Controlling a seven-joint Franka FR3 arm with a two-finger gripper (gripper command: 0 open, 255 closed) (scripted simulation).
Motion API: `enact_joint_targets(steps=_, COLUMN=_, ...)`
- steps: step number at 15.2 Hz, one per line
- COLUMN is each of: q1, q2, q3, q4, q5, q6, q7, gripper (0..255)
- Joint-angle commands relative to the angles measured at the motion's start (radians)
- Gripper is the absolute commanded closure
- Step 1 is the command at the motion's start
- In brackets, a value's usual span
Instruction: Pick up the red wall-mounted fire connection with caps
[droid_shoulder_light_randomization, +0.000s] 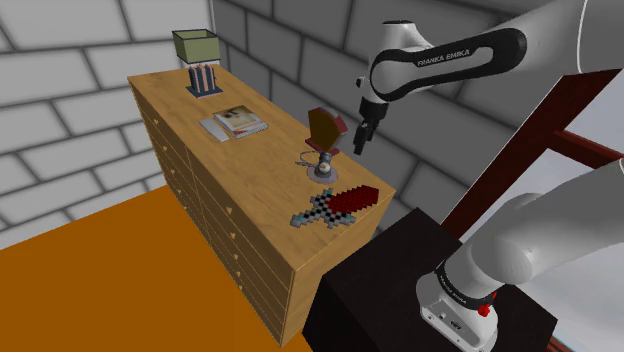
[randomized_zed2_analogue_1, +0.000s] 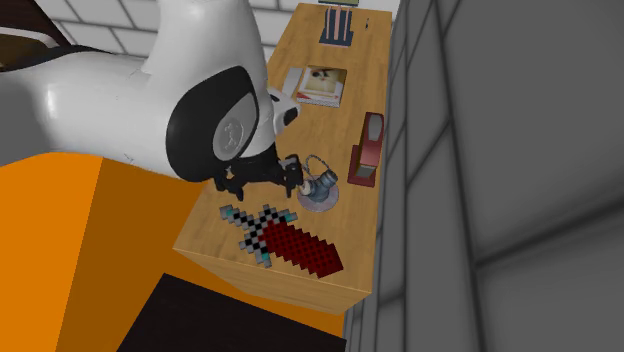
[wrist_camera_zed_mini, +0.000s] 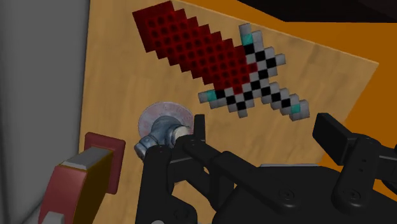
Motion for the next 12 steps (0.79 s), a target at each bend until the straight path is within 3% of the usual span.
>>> enact_joint_targets(steps=1, q1=0.001, q2=0.081, q3=-0.008, q4=0.017, q5=-0.003, q6=0.070, q7=-0.035, gripper=0)
enact_joint_targets(steps=12, q1=0.009, q2=0.507, q3=-0.007, q4=0.240, q5=0.007, q6=0.305, q7=-0.190, gripper=0)
